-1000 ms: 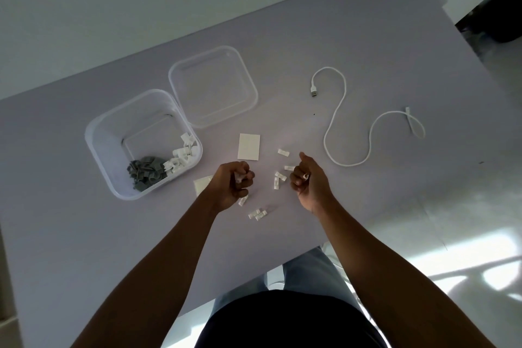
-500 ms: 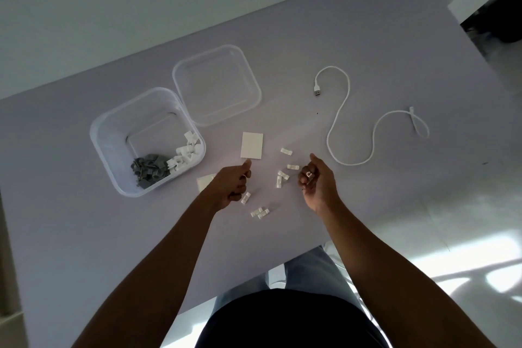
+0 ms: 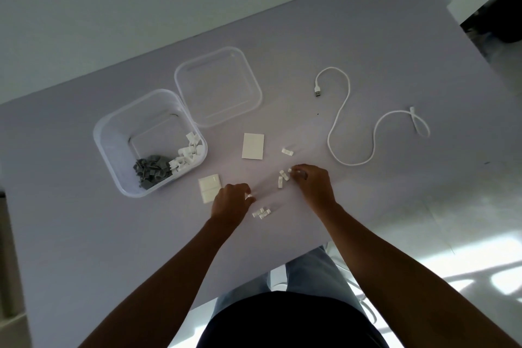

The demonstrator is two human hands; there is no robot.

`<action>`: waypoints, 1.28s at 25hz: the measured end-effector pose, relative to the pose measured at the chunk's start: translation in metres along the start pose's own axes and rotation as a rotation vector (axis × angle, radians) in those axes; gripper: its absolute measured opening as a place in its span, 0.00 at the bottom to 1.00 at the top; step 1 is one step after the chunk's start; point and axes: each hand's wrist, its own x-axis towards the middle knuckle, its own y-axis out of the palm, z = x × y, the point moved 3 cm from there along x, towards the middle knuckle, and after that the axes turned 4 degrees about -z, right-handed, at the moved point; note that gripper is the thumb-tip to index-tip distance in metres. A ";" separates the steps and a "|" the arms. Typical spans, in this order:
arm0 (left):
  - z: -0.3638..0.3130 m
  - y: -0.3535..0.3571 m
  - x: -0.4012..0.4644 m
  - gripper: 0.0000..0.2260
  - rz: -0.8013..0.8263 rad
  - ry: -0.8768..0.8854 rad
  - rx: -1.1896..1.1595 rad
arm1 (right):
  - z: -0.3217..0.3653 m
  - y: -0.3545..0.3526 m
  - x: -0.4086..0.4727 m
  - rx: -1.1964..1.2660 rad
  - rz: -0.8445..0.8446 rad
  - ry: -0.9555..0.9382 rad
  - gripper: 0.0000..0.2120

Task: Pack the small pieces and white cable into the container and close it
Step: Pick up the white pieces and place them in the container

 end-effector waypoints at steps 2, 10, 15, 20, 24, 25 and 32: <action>0.001 0.002 -0.001 0.11 0.006 0.014 0.008 | 0.001 0.002 0.002 -0.006 0.015 0.033 0.09; 0.013 -0.006 0.009 0.12 0.124 -0.303 -0.527 | -0.002 -0.004 -0.010 -0.096 -0.037 0.083 0.12; 0.006 -0.010 -0.001 0.07 0.332 -0.540 -1.107 | 0.002 -0.003 -0.011 0.749 0.080 0.685 0.13; 0.004 -0.003 -0.006 0.10 0.379 -0.499 -0.798 | 0.022 -0.009 -0.032 1.396 0.409 0.694 0.07; -0.007 0.008 -0.019 0.14 0.136 -0.043 -0.076 | 0.020 -0.008 -0.033 1.313 0.255 0.716 0.07; -0.009 0.010 -0.023 0.18 0.113 0.006 -0.001 | 0.016 -0.006 -0.032 1.223 0.172 0.732 0.10; -0.012 0.021 -0.040 0.16 0.012 0.128 0.141 | 0.016 0.009 -0.031 0.062 -0.028 0.125 0.20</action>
